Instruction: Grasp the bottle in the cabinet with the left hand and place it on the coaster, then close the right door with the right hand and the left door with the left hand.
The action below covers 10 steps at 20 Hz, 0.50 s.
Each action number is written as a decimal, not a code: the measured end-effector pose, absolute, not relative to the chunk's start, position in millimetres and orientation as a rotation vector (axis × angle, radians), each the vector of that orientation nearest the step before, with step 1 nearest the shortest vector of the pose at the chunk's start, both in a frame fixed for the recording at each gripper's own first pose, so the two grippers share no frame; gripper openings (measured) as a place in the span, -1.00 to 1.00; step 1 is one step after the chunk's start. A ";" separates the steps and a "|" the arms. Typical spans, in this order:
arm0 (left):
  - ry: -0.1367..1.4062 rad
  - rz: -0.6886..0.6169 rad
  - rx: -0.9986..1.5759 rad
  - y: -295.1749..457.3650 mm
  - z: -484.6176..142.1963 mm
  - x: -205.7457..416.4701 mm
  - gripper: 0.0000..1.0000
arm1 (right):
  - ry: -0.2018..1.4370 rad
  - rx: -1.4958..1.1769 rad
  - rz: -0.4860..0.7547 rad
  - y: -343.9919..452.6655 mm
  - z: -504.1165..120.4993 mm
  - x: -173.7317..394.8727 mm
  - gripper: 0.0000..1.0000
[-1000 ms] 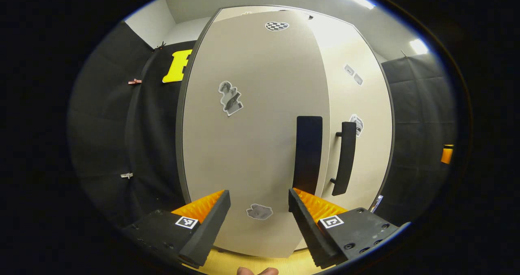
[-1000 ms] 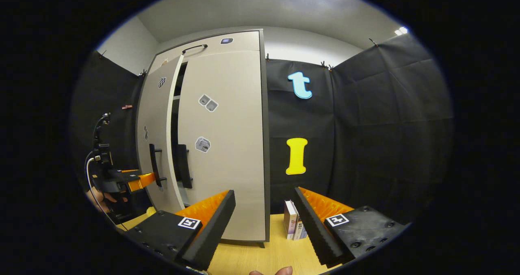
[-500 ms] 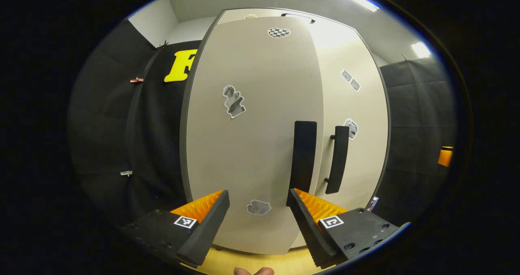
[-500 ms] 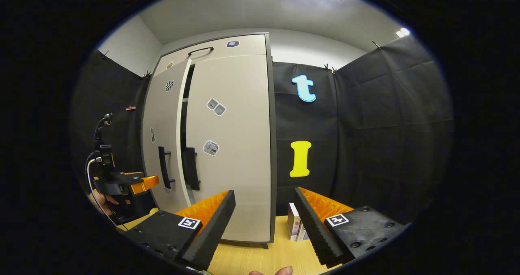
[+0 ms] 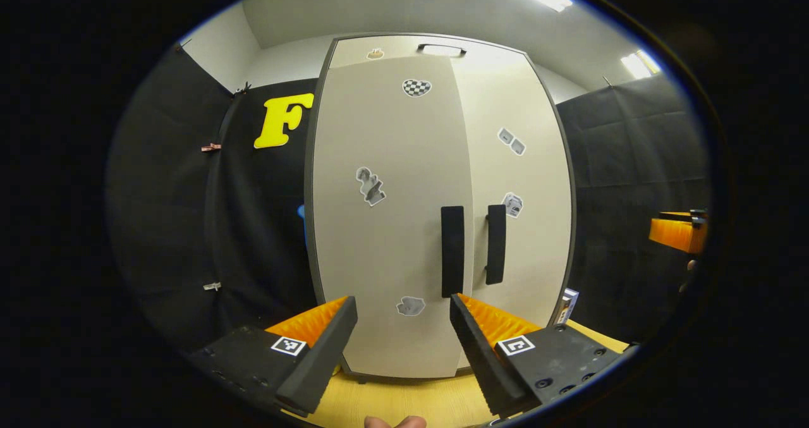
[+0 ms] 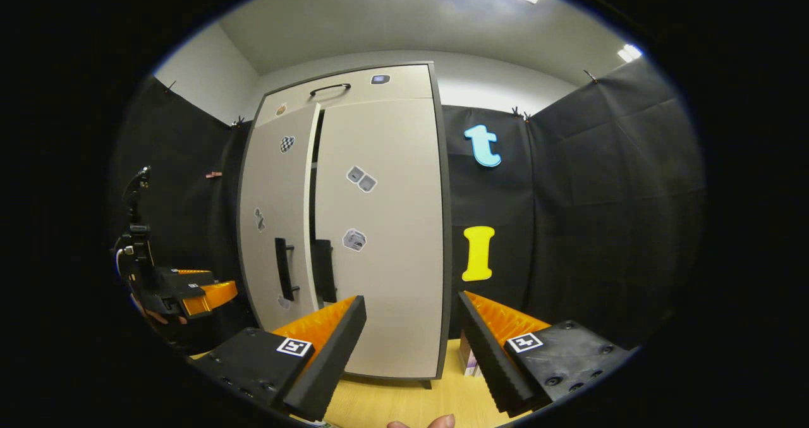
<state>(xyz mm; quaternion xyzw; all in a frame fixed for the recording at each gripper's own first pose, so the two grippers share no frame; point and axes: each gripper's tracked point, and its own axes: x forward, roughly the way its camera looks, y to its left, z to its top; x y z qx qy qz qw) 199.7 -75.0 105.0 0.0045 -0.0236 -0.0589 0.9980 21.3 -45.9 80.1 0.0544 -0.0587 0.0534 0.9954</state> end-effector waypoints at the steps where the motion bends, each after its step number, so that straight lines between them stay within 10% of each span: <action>1: -0.048 -0.122 0.007 -74.0 106.4 191.9 0.89 | -0.121 0.109 0.110 -41.6 82.0 18.5 0.92; 10: -0.078 -0.103 0.007 -56.3 115.4 134.5 0.88 | -0.138 0.123 0.122 -21.4 89.6 -4.4 0.92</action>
